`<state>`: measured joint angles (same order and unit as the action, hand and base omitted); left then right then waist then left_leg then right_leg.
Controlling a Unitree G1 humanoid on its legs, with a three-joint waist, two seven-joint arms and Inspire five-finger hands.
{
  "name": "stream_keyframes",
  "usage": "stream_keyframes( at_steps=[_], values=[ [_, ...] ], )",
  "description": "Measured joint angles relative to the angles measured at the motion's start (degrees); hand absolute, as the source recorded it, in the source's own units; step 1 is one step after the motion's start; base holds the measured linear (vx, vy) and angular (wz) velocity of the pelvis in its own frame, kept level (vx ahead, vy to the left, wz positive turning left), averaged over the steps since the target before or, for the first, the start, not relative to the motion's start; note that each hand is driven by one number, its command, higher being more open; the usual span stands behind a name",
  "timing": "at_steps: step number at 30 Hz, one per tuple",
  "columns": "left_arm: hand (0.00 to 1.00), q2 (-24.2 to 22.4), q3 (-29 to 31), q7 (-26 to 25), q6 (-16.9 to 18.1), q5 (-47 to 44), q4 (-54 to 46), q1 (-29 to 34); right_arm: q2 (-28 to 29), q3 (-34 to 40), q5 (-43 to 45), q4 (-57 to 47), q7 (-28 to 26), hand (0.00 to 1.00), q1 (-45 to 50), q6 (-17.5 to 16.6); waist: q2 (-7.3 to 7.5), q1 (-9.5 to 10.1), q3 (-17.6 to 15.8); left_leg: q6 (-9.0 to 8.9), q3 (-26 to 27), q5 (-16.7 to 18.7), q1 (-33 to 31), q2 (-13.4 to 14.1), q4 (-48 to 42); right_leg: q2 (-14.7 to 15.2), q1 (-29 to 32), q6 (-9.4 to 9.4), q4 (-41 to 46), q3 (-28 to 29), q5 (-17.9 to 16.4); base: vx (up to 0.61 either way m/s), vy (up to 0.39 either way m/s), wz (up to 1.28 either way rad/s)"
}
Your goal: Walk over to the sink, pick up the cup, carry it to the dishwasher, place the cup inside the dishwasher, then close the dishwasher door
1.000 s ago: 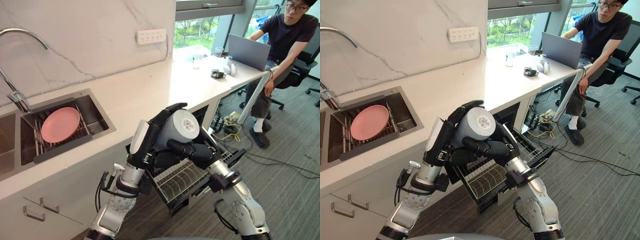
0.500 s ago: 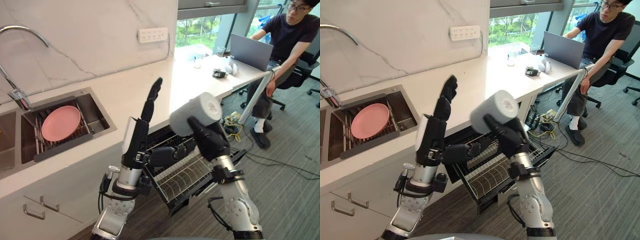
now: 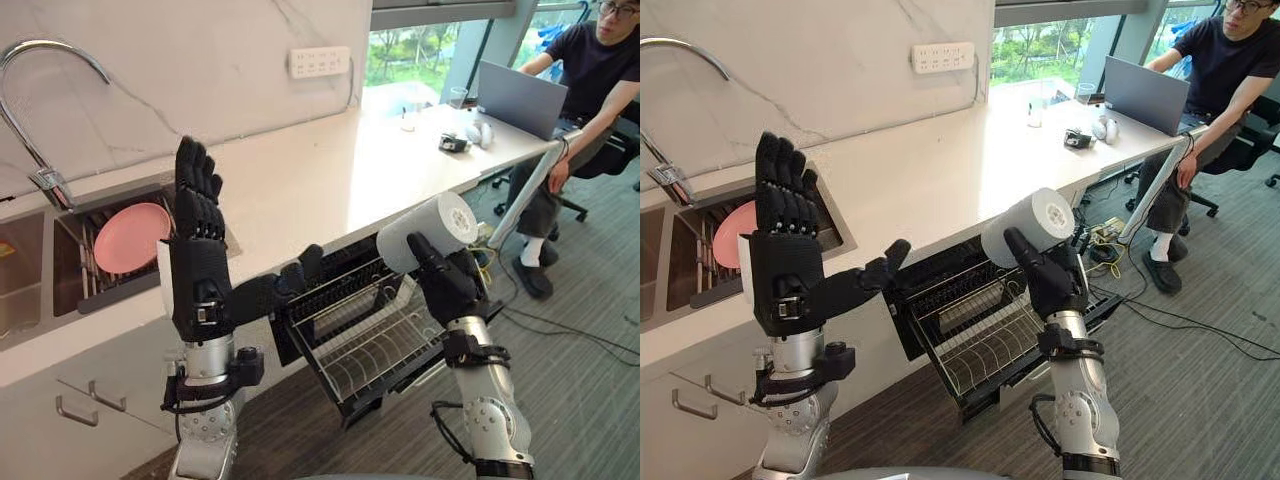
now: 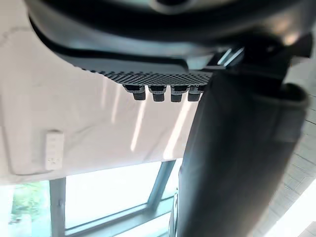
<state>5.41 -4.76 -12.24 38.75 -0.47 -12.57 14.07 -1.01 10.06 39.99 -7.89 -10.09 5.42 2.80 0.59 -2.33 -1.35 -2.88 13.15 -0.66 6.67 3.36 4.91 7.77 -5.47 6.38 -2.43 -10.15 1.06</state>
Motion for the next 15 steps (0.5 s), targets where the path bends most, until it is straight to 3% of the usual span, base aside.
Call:
stream_keyframes(
  at_steps=[4,9,10,15],
  values=[
    [1.00,-1.6,4.8,-1.5,-3.6,-0.5,4.2,4.9,0.0,5.1,-1.5,0.1,-1.6,0.00,3.0,0.1,-0.03,0.02,-0.4,0.03,-1.7,0.0,-0.4,-0.2,0.3,0.2,-0.9,0.09,-0.5,-1.9,-0.1,-0.01,-0.027,0.24],
    [1.00,-7.6,18.1,-10.4,-6.8,-1.4,10.6,10.3,-0.1,10.6,-6.0,2.7,-3.4,0.00,8.0,0.2,-0.01,0.37,-0.5,0.10,-4.0,-0.1,-1.5,-0.3,0.3,0.3,-1.0,0.31,-0.5,-4.7,-0.2,-0.01,-0.030,0.25],
    [1.00,-9.3,23.0,-13.0,-7.4,-2.9,12.1,11.5,-0.1,12.3,-7.5,4.8,-3.9,0.00,9.7,0.4,0.01,0.93,-0.5,0.13,-5.2,-0.3,-1.7,-0.4,0.3,0.4,-1.6,0.45,-0.5,-6.3,-0.3,0.00,-0.029,0.36],
    [1.00,-11.1,31.5,-16.9,-8.3,-2.9,13.3,14.6,-0.6,14.3,-11.5,10.5,-5.1,0.00,11.2,2.3,0.17,3.06,-0.4,-0.03,-7.9,-0.4,-2.2,-0.6,0.4,0.5,-2.7,0.62,-0.5,-9.4,-0.5,-0.02,-0.025,0.33]
  ],
)
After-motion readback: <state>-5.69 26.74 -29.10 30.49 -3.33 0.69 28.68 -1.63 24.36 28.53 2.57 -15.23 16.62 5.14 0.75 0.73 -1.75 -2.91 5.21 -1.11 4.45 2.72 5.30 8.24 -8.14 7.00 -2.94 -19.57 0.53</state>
